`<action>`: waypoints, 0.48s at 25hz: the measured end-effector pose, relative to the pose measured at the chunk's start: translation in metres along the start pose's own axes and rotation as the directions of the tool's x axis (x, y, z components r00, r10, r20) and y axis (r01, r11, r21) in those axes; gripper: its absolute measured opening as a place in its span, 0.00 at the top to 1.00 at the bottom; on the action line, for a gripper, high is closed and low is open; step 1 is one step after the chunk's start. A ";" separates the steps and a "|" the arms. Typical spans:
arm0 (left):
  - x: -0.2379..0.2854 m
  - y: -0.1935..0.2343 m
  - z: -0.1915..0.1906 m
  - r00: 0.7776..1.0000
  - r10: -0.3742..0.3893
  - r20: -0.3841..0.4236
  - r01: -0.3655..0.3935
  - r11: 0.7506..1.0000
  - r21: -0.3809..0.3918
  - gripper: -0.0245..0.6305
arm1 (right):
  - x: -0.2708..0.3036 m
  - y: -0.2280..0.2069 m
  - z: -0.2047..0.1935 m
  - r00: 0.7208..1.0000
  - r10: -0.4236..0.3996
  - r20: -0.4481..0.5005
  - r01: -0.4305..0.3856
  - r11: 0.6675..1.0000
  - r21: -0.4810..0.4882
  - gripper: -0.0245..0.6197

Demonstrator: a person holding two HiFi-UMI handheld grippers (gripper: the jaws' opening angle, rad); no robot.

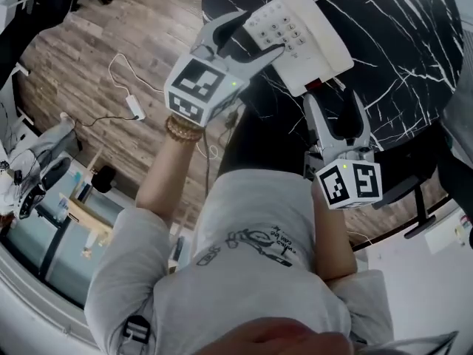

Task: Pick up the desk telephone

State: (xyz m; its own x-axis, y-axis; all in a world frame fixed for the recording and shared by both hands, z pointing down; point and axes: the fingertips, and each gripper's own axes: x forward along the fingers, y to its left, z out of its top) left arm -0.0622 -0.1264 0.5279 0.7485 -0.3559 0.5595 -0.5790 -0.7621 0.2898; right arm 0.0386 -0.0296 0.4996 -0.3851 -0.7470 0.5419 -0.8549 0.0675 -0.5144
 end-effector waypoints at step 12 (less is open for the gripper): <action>0.068 0.038 -0.057 0.992 -0.079 -0.096 0.078 0.997 -0.006 0.36 | 0.052 -0.050 -0.062 0.997 -0.038 -0.062 0.047 0.986 0.162 0.24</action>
State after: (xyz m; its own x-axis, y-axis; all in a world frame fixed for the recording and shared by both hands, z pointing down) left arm -0.0519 -0.1486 0.6210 0.7572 -0.2413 0.6069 -0.5206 -0.7841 0.3378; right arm 0.0400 -0.0310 0.5945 -0.3734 -0.7068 0.6008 -0.8042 -0.0761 -0.5894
